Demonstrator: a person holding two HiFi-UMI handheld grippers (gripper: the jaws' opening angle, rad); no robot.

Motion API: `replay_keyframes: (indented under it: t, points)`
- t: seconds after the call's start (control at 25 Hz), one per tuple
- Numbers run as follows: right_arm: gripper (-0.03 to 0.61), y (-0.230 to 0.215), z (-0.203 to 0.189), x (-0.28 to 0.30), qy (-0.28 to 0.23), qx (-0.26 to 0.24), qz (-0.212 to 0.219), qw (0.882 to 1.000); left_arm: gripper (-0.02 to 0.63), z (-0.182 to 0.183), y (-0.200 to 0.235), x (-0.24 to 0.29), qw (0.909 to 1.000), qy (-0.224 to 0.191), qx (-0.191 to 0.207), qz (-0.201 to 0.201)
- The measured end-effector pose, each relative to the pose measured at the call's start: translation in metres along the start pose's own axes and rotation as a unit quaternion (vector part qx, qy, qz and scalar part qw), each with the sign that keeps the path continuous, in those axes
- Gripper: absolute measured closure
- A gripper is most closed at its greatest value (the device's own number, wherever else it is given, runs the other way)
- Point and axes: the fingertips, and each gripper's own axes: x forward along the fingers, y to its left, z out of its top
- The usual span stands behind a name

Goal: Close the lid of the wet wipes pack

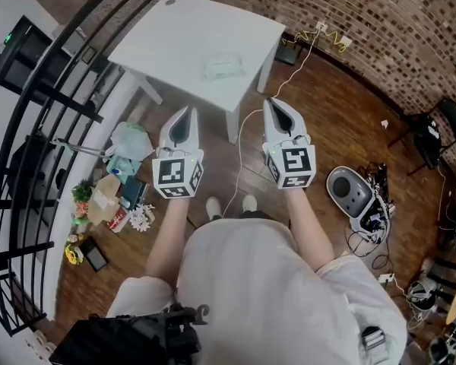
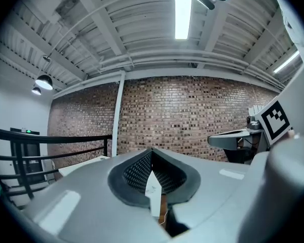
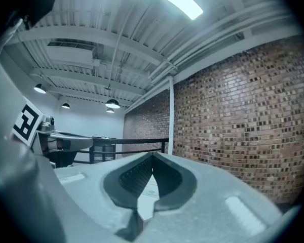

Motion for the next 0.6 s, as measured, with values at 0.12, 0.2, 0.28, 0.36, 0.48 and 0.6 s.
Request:
replay_keyframes:
  t: [0.12,0.2,0.28,0.36,0.48,0.6]
  points:
    - [0.589,0.000,0.003,0.000,-0.002,0.001,-0.005,1.000,0.598,-0.002,0.004,0.000,1.0000,0.002,-0.004,-0.004]
    - [0.589,0.002,0.007,0.002,-0.006,-0.001,-0.006,1.000,0.598,-0.001,0.007,-0.001,1.0000,0.000,-0.003,-0.008]
    - [0.589,0.007,0.010,0.006,-0.007,-0.001,-0.007,1.000,0.598,0.000,0.010,-0.001,0.9999,-0.001,-0.002,-0.013]
    - [0.589,0.014,0.011,0.011,-0.006,-0.001,-0.006,1.000,0.598,0.001,0.016,-0.002,0.9999,-0.001,0.000,-0.017]
    - [0.589,0.027,0.011,0.021,-0.003,-0.004,-0.001,1.000,0.598,0.001,0.029,-0.002,0.9999,-0.001,-0.001,-0.017]
    - [0.589,0.038,0.010,0.030,-0.002,-0.006,0.004,1.000,0.598,0.001,0.042,0.000,0.9999,0.000,-0.003,-0.016]
